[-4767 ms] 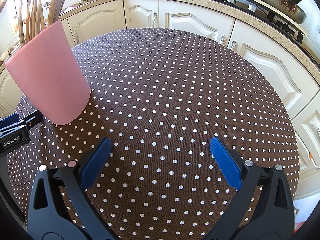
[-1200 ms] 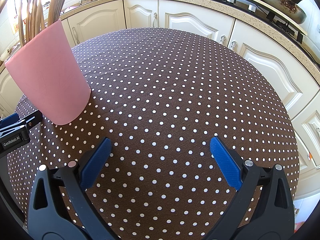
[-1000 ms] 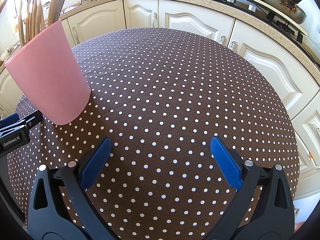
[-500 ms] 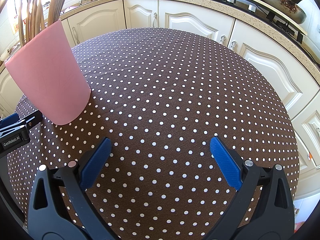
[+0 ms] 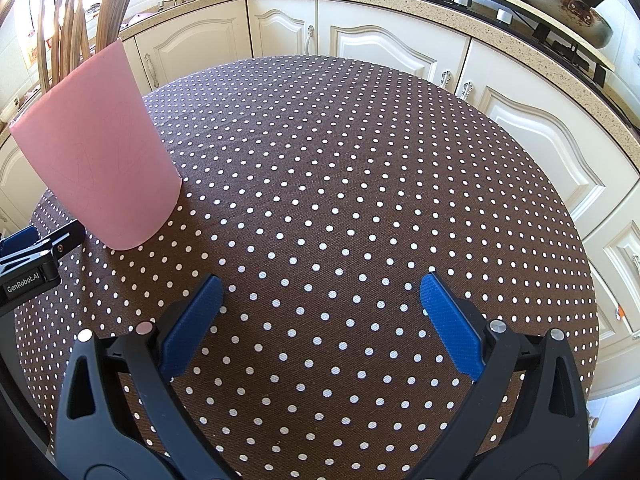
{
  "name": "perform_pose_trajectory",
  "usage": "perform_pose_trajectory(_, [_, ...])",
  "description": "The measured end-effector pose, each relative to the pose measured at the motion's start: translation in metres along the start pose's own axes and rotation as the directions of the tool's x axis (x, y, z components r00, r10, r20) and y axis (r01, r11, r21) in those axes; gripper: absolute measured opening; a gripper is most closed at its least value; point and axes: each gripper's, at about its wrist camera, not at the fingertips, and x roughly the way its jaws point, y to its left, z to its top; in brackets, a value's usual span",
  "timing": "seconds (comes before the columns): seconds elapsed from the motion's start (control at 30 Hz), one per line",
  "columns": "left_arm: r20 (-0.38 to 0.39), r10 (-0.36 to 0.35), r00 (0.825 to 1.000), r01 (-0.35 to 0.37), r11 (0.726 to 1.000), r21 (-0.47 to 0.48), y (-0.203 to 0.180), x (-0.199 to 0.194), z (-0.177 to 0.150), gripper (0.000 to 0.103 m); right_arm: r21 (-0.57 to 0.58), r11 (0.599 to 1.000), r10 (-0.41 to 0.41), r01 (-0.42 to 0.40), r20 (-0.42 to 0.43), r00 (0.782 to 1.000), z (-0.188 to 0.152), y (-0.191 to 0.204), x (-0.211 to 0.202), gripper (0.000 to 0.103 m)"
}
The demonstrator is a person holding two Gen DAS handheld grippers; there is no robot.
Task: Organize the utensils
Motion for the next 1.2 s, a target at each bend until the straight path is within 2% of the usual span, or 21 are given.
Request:
perform_pose_trajectory(0.87, [0.0, 0.0, 1.0, 0.0, 1.0, 0.0, 0.0, 0.0, 0.0, 0.099, -0.013, 1.0, 0.009, -0.009, 0.0, 1.0, 0.003, -0.002, 0.0, 0.097])
perform_pose_trajectory(0.97, [0.0, 0.0, 1.0, 0.0, 1.0, 0.0, 0.0, 0.0, 0.0, 0.099, -0.027, 0.999, 0.021, -0.021, -0.003, 1.0, 0.01, -0.012, 0.0, 0.097])
perform_pose_trajectory(1.13, [0.0, 0.0, 1.0, 0.0, 1.0, 0.0, 0.001, -0.001, 0.0, 0.099, -0.01, 1.0, -0.011, 0.011, -0.009, 1.0, 0.031, -0.044, 0.014, 0.097])
perform_pose_trajectory(1.2, [0.0, 0.001, 1.0, -0.001, 1.0, 0.0, 0.001, -0.001, 0.0, 0.099, -0.004, 1.0, 0.008, -0.008, -0.017, 1.0, 0.036, -0.051, 0.018, 0.097])
